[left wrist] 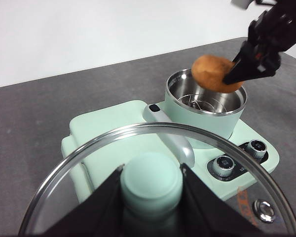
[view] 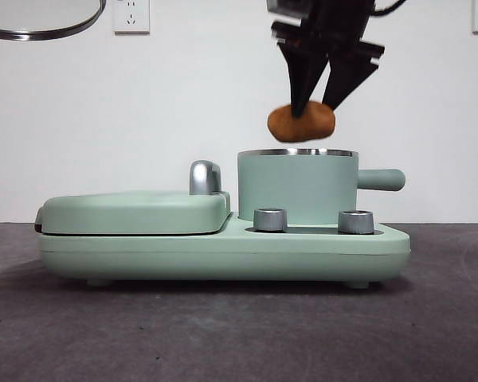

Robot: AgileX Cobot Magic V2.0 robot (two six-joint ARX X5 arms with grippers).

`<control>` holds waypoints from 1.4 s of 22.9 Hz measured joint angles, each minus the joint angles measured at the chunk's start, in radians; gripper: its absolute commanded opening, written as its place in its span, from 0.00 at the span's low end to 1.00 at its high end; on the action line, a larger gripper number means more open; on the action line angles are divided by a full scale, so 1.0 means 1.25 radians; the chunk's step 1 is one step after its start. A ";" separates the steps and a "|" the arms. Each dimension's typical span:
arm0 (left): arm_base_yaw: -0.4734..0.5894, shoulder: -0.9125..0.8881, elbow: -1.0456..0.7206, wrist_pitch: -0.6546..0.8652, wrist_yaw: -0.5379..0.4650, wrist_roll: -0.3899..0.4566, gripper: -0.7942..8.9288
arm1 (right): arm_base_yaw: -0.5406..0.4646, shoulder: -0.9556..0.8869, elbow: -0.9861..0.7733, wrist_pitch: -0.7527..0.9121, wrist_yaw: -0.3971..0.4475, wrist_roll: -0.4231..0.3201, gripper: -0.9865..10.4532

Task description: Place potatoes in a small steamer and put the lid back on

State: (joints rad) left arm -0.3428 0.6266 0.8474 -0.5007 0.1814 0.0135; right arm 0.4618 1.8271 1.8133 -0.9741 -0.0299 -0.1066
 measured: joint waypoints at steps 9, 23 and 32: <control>0.000 0.001 0.000 0.000 0.000 0.000 0.09 | -0.020 0.060 0.000 0.056 -0.003 -0.013 0.28; 0.000 0.001 0.000 0.000 0.000 0.000 0.09 | -0.020 0.103 0.000 0.039 -0.018 -0.016 0.28; 0.000 0.001 0.000 -0.001 0.000 0.000 0.09 | -0.020 0.059 0.004 0.036 -0.030 -0.016 0.35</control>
State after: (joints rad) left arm -0.3428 0.6273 0.8474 -0.5014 0.1810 0.0135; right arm 0.4374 1.9007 1.8183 -0.9287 -0.0677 -0.1268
